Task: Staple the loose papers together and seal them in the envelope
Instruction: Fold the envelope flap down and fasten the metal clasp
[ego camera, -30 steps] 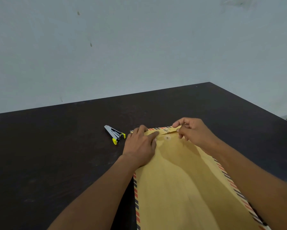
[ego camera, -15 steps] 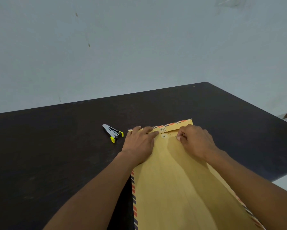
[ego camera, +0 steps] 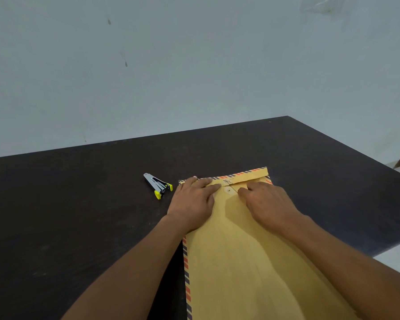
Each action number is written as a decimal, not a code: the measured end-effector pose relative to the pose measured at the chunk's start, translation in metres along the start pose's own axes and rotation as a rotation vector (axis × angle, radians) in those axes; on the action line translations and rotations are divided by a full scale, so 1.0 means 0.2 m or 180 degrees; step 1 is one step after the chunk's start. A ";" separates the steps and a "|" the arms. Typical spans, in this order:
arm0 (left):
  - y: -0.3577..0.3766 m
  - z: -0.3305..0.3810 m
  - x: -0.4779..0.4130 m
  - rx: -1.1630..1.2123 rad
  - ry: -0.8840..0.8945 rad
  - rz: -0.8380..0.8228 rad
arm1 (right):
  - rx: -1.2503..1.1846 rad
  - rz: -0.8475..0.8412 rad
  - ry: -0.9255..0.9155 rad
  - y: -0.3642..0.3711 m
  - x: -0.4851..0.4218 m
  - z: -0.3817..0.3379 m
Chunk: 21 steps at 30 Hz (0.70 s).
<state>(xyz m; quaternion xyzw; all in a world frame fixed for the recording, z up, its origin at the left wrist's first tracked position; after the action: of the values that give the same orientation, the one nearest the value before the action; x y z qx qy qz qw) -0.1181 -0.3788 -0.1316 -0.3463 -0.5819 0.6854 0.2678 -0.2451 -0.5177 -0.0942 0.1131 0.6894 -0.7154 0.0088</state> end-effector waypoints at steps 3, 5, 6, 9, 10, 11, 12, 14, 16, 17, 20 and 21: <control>0.00 0.00 0.00 0.0043 -0.0021 0.0034 | -0.0142 -0.0042 -0.0238 0.00 -0.01 -0.04; -0.01 0.00 0.01 0.0104 -0.0024 0.0085 | -0.0415 -0.0053 -0.0244 -0.01 -0.04 -0.06; 0.00 0.00 0.00 0.0159 -0.0038 0.0115 | -0.0565 -0.0083 -0.0238 -0.01 -0.06 -0.06; 0.01 0.00 -0.01 0.0331 -0.0145 0.0154 | -0.0878 -0.0234 -0.0192 -0.01 -0.12 -0.06; 0.01 0.01 0.00 0.0363 -0.0169 0.0161 | -0.0924 -0.0262 -0.0181 -0.01 -0.14 -0.05; 0.02 0.01 0.01 0.0395 -0.0182 0.0163 | -0.0945 -0.0280 -0.0168 -0.01 -0.15 -0.05; 0.02 0.01 0.01 0.0406 -0.0165 0.0193 | -0.1001 -0.0263 -0.0168 -0.01 -0.18 -0.04; 0.03 -0.05 -0.02 0.0441 -0.0163 0.0329 | -0.1060 -0.0364 -0.0230 0.01 -0.30 -0.06; 0.05 -0.11 -0.05 0.0436 -0.0129 0.0439 | -0.1018 -0.0480 -0.0353 0.00 -0.42 -0.09; 0.05 -0.11 -0.05 0.0431 -0.0120 0.0461 | -0.1013 -0.0523 -0.0367 -0.02 -0.45 -0.09; 0.04 -0.07 -0.02 0.0434 -0.0026 0.0530 | -0.0991 -0.0569 -0.0366 -0.02 -0.51 -0.05; 0.03 -0.06 -0.01 0.0461 -0.0020 0.0569 | -0.1008 -0.0613 -0.0338 -0.02 -0.52 -0.03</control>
<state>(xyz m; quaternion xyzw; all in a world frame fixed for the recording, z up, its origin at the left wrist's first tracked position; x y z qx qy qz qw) -0.1072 -0.3747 -0.1389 -0.3744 -0.4985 0.7478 0.2281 -0.1442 -0.5255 -0.0722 0.0060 0.7996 -0.6005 -0.0057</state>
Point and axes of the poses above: each hand's wrist, its own x-axis away from the middle knuckle, its own y-axis out of the palm, z = x × y, the point moved 3 cm from there along -x, towards the middle knuckle, and after that the axes turned 9 degrees about -x, right-handed, at the moved point
